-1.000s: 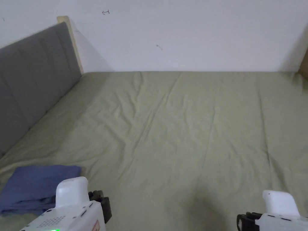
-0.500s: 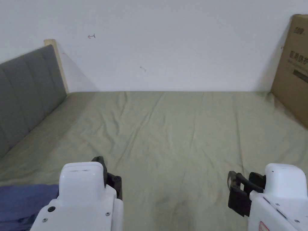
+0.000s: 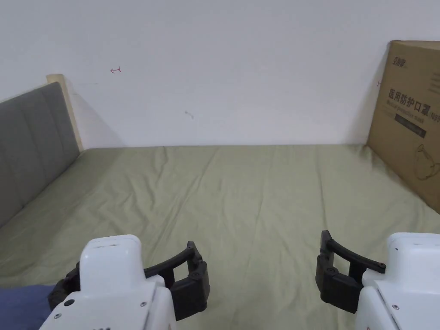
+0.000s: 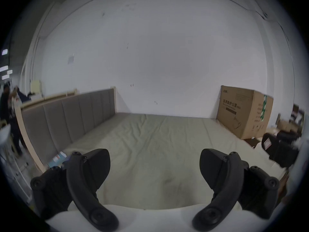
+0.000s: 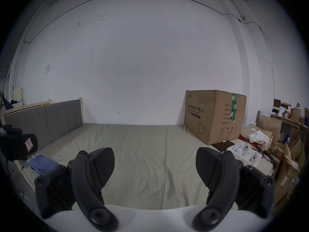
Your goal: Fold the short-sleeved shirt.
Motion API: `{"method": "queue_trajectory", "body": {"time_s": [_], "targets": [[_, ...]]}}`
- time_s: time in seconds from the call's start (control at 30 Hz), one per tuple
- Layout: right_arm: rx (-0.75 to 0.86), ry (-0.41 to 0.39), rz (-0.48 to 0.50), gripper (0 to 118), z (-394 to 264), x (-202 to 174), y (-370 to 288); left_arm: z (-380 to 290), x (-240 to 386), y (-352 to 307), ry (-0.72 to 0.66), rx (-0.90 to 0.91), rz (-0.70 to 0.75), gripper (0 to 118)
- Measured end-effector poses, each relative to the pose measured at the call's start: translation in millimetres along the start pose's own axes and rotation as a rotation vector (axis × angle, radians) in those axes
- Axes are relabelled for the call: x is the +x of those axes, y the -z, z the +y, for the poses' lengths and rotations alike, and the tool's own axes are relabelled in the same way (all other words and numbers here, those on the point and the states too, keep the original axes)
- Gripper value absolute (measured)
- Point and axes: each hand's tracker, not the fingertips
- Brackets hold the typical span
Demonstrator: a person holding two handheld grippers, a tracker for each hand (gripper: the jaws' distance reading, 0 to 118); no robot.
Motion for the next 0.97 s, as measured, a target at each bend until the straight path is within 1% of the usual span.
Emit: {"method": "queue_trajectory", "body": {"time_s": [0.03,0.1,0.2,0.23,0.3,0.33,0.37,0.4,0.47,0.53,0.6,0.7,0.77,0.97], "targets": [[-0.003,-0.001,0.008,102,1.1,-0.2,0.2,2.6,-2.0,2.3,-0.027,-0.035,-0.018,110],[-0.005,0.001,0.016,102,1.8,2.2,2.5,4.5,-1.7,4.4,-0.007,-0.093,-0.027,110],[-0.009,-0.008,0.026,102,4.0,-1.5,2.9,4.0,8.5,0.3,0.098,-0.066,0.062,110],[-0.009,-0.017,0.024,102,6.3,-6.1,1.8,1.6,10.7,-1.5,0.132,-0.031,0.057,110],[-0.012,-0.028,0.02,102,7.1,-9.6,1.7,0.9,12.8,-4.3,0.155,-0.035,0.028,110],[-0.015,-0.03,0.019,102,7.4,-11.0,1.6,3.2,13.5,-5.3,0.152,-0.047,0.019,110],[-0.016,-0.029,0.017,102,5.0,-4.8,5.4,6.3,13.8,-5.8,0.136,-0.057,0.008,110],[-0.016,-0.027,0.017,102,4.7,-4.8,6.0,8.3,14.3,-6.0,0.095,-0.063,-0.001,110],[-0.023,-0.027,0.012,102,4.7,-8.1,7.8,13.8,14.4,-5.5,0.074,-0.087,0.02,110],[-0.038,-0.033,0.014,102,2.4,-5.7,11.3,16.1,14.1,-5.6,0.091,-0.105,0.018,110],[-0.043,-0.033,0.016,102,0.6,-6.5,12.1,14.4,13.4,-5.7,0.097,-0.086,0.017,110],[-0.06,-0.029,0.022,102,-1.5,-4.6,15.6,13.6,13.4,-5.8,0.11,-0.095,0.048,110],[-0.064,-0.029,0.025,102,1.0,-9.1,12.8,13.5,10.9,-5.0,0.12,-0.101,0.031,110],[-0.059,-0.031,0.027,102,4.1,-13.5,9.9,13.2,11.4,-4.1,0.139,-0.078,0.062,110]]}}
